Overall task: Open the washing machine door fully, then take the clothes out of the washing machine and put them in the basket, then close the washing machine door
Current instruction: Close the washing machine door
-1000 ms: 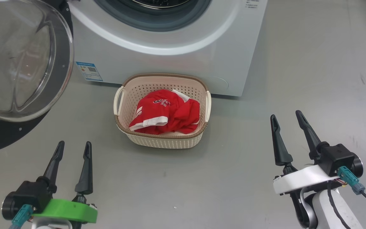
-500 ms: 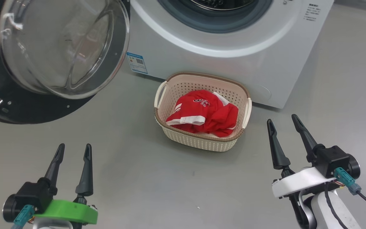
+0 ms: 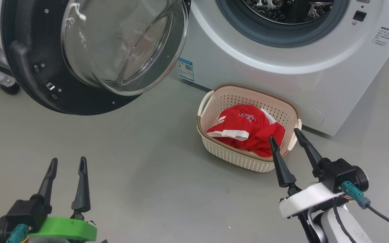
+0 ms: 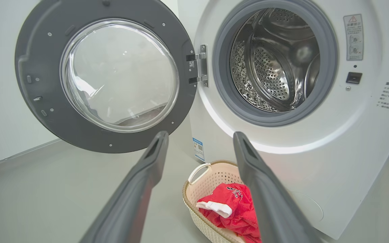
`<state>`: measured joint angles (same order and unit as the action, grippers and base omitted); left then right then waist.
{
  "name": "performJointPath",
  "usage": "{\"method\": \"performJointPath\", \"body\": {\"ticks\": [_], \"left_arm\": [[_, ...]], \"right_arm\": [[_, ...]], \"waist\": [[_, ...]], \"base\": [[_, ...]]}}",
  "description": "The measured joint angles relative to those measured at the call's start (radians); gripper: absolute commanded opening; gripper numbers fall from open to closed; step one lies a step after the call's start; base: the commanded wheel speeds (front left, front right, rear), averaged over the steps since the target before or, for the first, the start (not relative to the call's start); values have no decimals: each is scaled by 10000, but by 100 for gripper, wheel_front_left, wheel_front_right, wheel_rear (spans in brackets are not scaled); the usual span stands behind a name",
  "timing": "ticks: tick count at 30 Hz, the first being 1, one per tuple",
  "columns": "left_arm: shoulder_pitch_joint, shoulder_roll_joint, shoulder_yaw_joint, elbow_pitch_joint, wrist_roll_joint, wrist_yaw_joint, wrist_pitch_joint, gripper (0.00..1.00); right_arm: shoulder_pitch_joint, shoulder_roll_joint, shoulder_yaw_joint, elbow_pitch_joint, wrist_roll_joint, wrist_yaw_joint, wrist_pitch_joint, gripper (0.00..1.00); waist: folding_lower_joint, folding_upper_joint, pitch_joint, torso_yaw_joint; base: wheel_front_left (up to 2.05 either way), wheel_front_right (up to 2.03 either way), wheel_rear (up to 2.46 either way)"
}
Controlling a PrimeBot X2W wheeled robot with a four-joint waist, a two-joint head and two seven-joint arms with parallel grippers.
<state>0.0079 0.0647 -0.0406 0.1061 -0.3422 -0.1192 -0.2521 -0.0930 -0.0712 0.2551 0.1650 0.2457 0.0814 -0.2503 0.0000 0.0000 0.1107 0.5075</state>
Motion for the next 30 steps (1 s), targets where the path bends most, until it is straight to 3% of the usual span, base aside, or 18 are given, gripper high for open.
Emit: {"method": "performJointPath", "body": {"ticks": [30], "left_arm": [[389, -90, 347, -464, 4, 94, 0, 100]], "right_arm": [[-258, 19, 286, 362, 81, 130, 86, 100]], "waist": [[0, 0, -12, 171]], "base": [[0, 0, 0]]}}
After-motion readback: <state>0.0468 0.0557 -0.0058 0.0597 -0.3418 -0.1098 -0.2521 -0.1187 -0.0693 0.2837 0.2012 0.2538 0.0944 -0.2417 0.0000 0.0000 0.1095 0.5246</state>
